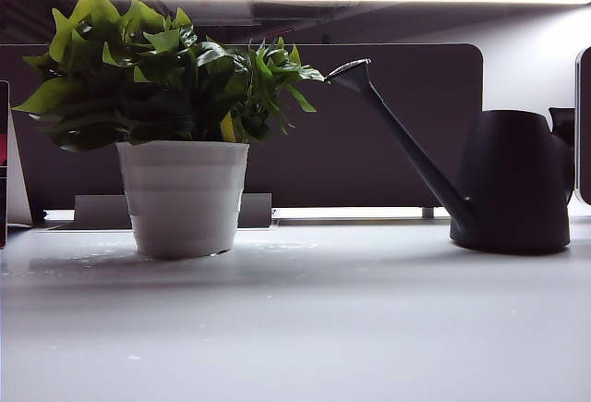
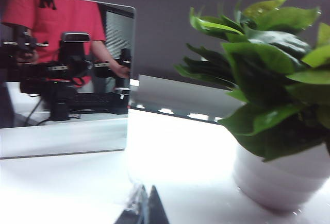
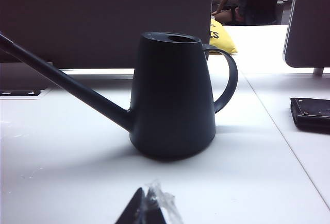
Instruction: Pick up the watering can from the table, water the potted plant, and put the can back.
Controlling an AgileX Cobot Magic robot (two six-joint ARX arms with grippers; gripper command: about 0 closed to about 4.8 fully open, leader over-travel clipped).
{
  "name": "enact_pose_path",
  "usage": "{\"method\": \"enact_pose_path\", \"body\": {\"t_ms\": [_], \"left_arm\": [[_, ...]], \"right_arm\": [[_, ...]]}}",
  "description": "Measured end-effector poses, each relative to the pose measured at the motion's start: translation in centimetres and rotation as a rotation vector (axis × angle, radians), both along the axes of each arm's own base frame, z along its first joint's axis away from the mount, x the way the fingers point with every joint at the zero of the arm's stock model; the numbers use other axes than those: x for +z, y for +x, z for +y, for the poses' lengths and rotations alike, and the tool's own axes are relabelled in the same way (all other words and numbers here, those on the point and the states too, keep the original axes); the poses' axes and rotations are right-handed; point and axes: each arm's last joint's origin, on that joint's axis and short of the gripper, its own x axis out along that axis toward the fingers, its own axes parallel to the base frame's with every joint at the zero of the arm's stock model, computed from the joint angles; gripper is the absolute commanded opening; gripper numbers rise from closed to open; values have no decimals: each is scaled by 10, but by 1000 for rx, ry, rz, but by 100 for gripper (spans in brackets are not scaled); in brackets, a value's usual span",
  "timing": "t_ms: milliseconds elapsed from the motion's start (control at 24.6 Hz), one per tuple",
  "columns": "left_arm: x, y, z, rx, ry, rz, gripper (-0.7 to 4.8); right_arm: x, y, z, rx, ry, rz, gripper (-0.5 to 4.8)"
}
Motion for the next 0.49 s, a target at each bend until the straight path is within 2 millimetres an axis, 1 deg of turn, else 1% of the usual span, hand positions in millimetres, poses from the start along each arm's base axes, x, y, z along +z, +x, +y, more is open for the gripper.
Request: {"method": "enact_pose_path", "body": {"t_ms": [244,325,366,407,447,488], "left_arm": [[0,0,-2,-86,7,0,-5],[0,0,-3,-89,7,-1,-5],[0,0,-3,-89,7,0,13],[2,0,-3,-91,-9,-3,77],[5,-1,-3,-94,-38,-11,385],[17,-4,-3,-113,-134,-55,479]], "right_arm": [[-2,0,0,-2,-1,16,-5],[-1,0,0,-14,-1,15,-5],[-1,0,-1,-18,-1,14,1],[2,-1,-1,-21,0,7,51],[5,-1,-1,-22,-3,5,286],[11,-3,-1,-24,-19,-2,386]]}}
